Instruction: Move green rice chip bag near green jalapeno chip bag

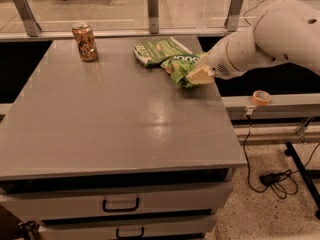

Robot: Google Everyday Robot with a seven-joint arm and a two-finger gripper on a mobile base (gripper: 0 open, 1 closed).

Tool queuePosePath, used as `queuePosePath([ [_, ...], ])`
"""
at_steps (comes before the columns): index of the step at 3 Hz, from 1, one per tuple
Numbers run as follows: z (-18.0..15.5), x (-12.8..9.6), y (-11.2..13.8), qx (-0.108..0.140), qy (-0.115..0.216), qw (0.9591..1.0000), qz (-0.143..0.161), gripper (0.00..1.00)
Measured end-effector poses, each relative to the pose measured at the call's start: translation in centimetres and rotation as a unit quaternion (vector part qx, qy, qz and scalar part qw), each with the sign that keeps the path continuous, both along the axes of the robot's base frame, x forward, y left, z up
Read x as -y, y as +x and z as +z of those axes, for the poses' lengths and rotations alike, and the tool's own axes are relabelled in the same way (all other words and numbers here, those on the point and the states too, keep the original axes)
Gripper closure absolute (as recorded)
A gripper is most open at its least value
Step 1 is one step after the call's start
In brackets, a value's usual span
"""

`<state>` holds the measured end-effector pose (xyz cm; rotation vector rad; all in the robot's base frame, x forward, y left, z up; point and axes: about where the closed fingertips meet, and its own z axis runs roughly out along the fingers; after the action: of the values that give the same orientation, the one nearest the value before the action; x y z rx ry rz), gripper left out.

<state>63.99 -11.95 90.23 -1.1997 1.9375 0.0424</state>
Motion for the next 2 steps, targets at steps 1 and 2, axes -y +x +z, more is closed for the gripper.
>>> queuePosePath([
  [1, -1.81, -1.11, 0.14, -0.021, 0.011, 0.9997, 0.007, 0.51],
  [2, -2.22, -1.6, -0.06, -0.029, 0.016, 0.9994, 0.013, 0.28],
])
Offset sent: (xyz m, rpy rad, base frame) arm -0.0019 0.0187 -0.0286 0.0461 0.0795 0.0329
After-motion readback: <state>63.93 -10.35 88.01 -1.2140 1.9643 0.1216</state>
